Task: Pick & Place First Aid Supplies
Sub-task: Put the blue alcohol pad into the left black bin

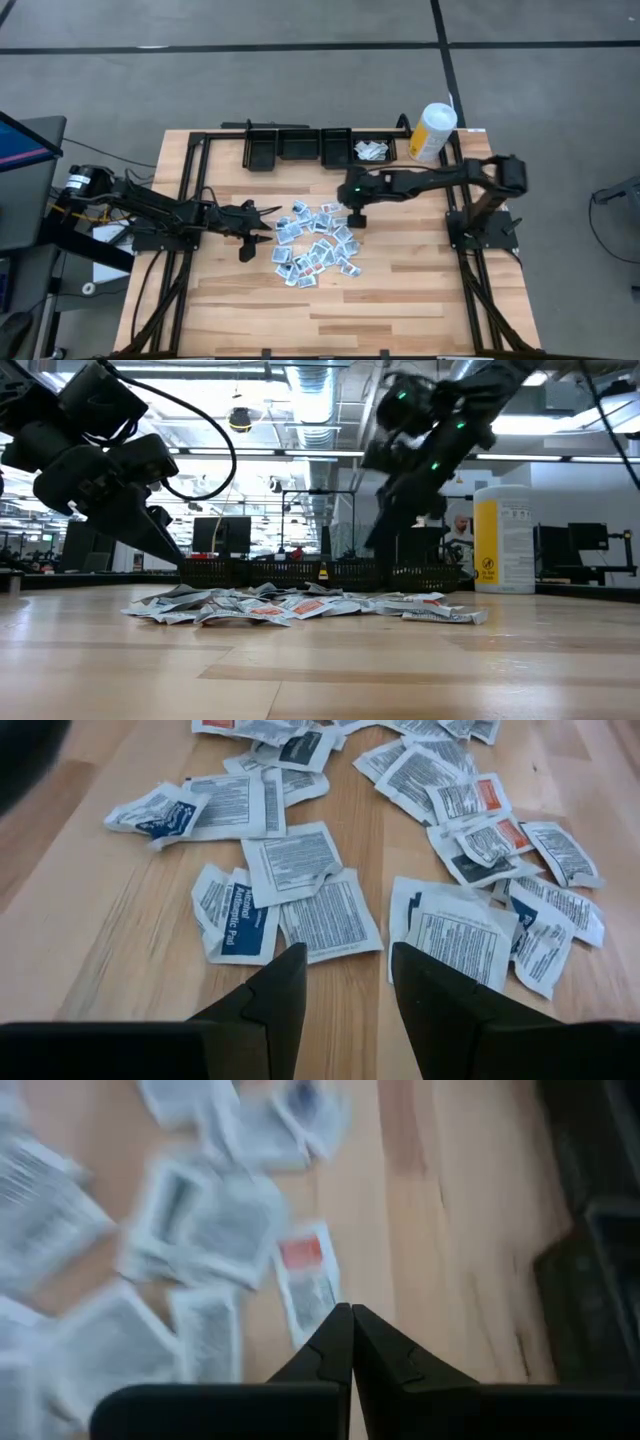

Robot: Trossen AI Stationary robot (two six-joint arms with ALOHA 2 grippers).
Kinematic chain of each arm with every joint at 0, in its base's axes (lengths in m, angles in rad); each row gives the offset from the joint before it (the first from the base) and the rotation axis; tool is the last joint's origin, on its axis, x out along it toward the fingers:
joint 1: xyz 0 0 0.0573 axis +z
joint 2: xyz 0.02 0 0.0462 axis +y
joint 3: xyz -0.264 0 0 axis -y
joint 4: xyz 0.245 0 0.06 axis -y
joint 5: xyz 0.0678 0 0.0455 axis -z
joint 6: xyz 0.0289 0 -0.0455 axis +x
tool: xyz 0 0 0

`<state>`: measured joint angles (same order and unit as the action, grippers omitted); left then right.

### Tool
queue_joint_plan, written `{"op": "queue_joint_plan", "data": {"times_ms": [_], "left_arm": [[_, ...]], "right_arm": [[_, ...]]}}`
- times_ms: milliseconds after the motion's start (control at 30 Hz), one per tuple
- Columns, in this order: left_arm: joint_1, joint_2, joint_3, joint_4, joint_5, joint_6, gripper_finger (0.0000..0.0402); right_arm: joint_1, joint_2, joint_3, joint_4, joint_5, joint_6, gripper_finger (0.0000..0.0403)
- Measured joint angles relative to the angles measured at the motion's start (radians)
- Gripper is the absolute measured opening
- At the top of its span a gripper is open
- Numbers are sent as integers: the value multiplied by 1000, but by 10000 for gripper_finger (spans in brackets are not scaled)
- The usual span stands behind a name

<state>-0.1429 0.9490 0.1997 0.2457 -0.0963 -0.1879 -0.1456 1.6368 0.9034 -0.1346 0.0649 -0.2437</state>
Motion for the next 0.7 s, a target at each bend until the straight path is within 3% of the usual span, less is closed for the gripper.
{"op": "queue_joint_plan", "data": {"times_ms": [367, 533, 700], "left_arm": [[0, -8, 0, -2, 0, 0, 149], [0, -8, 0, 3, -7, 0, 149], [0, -8, 0, 14, -34, -1, 149]], "right_arm": [[15, -288, -313, 164, -477, -130, 0], [-3, -367, -420, 245, -505, -117, 0], [-43, -375, -443, 263, -483, -58, 0]]}}
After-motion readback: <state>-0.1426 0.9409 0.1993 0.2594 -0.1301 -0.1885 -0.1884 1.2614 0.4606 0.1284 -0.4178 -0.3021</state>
